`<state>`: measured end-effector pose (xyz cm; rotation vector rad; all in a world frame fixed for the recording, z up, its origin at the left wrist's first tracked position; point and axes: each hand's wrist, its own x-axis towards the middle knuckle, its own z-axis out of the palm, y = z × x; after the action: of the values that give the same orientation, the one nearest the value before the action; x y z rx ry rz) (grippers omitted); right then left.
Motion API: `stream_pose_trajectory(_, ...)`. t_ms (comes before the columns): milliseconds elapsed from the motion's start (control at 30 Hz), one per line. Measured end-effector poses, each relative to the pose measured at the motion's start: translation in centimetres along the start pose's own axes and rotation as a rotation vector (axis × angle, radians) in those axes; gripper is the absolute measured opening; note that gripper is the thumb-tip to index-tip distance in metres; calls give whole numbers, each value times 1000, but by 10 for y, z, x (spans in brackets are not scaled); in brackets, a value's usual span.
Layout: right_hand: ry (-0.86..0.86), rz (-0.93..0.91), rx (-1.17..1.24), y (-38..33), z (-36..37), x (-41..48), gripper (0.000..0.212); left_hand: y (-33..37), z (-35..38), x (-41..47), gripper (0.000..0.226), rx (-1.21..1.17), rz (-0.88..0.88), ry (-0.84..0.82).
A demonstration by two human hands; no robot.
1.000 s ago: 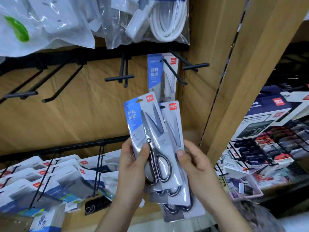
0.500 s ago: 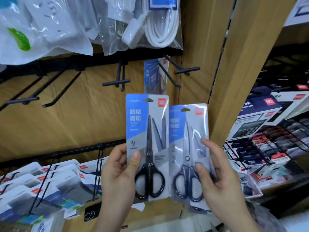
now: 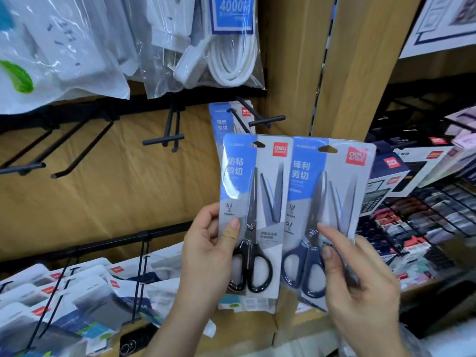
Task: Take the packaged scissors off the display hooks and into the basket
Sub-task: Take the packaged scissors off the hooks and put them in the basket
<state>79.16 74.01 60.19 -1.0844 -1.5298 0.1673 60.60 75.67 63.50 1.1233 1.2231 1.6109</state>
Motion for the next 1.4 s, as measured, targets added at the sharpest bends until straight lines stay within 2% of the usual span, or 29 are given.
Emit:
stream_pose_trajectory(167,35,-18,-16,3,-1,2,31,-3,3,5,56,141,88,64)
stream_pose_trajectory(333,45,-71,-65,3,0,5,31,-9,-3,33,52,460,146,56)
stream_pose_trajectory(467,22,-37,-17,5,7,5,31,-10,-10,65,63,723,142,55)
stream_pose_trajectory(567,5,-23,20,6,13,5,33,-7,-6,87,67,807,178,69)
stream_pose_trajectory(700,-54,73,129,6,23,6,40,-13,-4,125,67,891,187,79)
stream_pose_trajectory(800,-121,227,256,9,34,6,35,-16,-3,141,71,971,143,-9)
stream_pose_trajectory(900,-135,292,309,6,38,8,37,-7,-7,133,56,881,81,-41)
stream_pose_trajectory(967,-146,316,330,4,40,10,34,-4,-11,115,32,659,63,-25)
stream_pose_trajectory(1033,-154,332,336,5,43,10,32,1,-8,86,13,391,-12,-87)
stream_pose_trajectory(1100,-181,348,354,5,46,11,29,6,-1,61,16,244,-65,-170)
stream_pose_trajectory(1200,-212,338,399,1,48,12,28,10,3,49,32,64,-111,-140)
stream_pose_trajectory(1300,-251,322,445,-1,46,16,21,11,1,51,26,3,-135,-76)
stream_pose_trajectory(1400,-241,331,473,2,43,19,30,11,-1,53,13,-18,-136,-33)
